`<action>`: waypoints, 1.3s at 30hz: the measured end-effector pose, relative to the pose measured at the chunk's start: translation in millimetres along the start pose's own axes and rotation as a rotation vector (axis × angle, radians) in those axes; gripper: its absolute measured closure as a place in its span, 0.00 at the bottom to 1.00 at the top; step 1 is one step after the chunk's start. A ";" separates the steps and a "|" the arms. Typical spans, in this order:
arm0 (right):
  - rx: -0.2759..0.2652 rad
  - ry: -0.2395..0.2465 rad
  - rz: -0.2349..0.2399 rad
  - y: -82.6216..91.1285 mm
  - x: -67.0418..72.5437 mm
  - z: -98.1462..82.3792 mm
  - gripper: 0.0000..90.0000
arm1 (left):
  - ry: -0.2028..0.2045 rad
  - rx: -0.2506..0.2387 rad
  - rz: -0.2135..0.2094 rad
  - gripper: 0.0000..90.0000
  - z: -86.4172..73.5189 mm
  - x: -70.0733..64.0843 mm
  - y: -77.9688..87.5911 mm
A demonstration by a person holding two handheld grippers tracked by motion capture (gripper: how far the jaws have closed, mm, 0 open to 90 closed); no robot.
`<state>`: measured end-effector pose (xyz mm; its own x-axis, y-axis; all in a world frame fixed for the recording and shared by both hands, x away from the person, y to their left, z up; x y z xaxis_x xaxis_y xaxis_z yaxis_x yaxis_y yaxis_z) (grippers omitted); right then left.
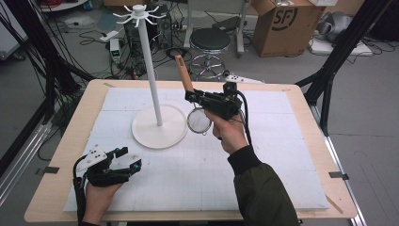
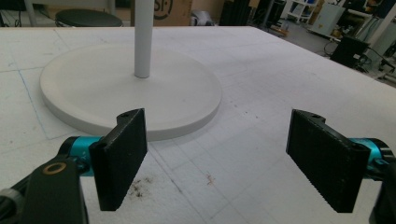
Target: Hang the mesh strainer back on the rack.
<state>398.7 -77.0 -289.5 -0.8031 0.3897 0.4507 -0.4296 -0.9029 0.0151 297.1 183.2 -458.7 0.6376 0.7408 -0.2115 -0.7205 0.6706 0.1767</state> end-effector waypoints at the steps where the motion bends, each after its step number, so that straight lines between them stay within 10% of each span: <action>1: -0.002 0.002 0.002 -1.2 2.1 2.5 0.79 | 0.003 -0.002 -0.001 0.23 0.1 0.1 0.2; 39: -0.118 0.076 0.110 -39.2 46.4 58.7 0.79 | 0.020 -0.003 -0.003 0.24 -1.8 5.6 0.9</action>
<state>402.5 -34.3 -216.7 -0.8749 0.3062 0.3751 -0.3792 -0.9150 -0.1377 299.6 187.8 -461.5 0.6338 0.7381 -0.2314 -0.7196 0.6723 0.1735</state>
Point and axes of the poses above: each handheld gripper's, and its own axes: y roughly backward along the jaws, z roughly out of its top, x roughly to its left, the point moved 7 cm from there along -y, roughly forward along the jaws, and after that the axes turned 5 degrees about -x, right-handed, at the moved point
